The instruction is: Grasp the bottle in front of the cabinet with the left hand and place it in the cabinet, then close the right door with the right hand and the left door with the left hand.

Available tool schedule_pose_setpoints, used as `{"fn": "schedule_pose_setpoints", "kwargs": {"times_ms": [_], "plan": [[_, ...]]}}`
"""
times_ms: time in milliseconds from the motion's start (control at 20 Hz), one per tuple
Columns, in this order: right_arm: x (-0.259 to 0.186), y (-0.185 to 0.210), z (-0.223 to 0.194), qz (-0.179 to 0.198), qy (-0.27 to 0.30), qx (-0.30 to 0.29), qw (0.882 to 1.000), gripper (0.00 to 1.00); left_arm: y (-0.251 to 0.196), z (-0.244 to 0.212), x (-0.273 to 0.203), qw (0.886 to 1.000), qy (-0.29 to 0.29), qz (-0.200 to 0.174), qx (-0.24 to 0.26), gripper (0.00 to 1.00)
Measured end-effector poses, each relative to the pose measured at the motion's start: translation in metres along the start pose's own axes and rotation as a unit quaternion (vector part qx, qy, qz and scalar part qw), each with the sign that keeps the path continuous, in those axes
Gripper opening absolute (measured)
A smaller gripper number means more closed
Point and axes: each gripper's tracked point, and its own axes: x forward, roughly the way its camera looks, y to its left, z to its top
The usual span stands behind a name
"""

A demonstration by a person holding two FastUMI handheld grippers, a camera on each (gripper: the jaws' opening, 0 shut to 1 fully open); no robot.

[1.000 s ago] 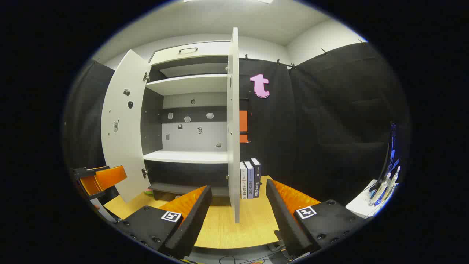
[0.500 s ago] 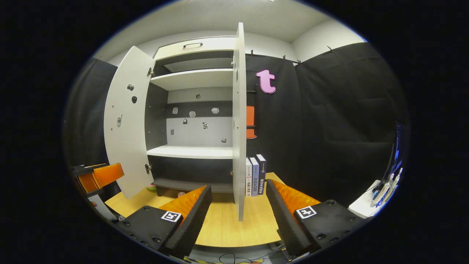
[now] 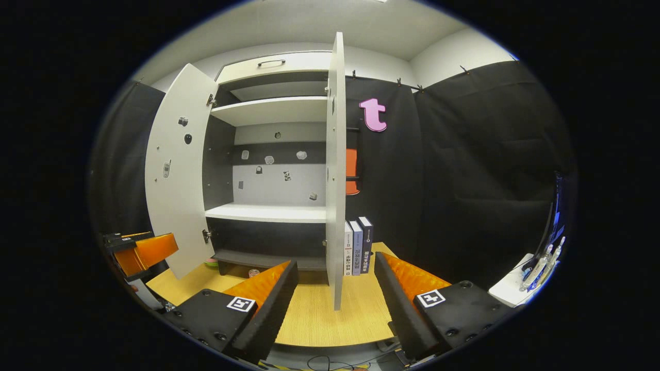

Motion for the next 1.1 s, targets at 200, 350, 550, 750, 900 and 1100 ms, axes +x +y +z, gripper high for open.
{"fn": "schedule_pose_setpoints", "kwargs": {"times_ms": [200,350,550,750,900,1100], "plan": [[-0.001,-0.004,0.001,-0.005,0.0,0.0,1.0,0.98,-0.008,-0.013,0.006,1.0,0.01,-0.009,0.002,0.94],[-0.002,-0.011,0.002,-0.009,-0.001,-0.003,1.0,0.98,-0.015,-0.038,0.014,1.0,0.025,-0.017,-0.002,0.95],[0.0,-0.02,0.003,-0.016,0.002,-0.008,1.0,0.98,-0.025,-0.084,0.033,0.998,0.055,-0.032,-0.015,0.95],[0.001,-0.031,0.004,-0.023,0.007,-0.013,1.0,0.98,-0.031,-0.143,0.059,0.995,0.092,-0.041,-0.024,0.95],[0.004,-0.042,0.004,-0.029,0.012,-0.018,0.999,0.98,-0.03,-0.193,0.081,0.989,0.138,-0.034,-0.031,0.95],[0.007,-0.056,0.0,-0.039,0.026,-0.019,0.999,0.98,-0.022,-0.252,0.11,0.984,0.177,-0.022,-0.023,0.95]]}}
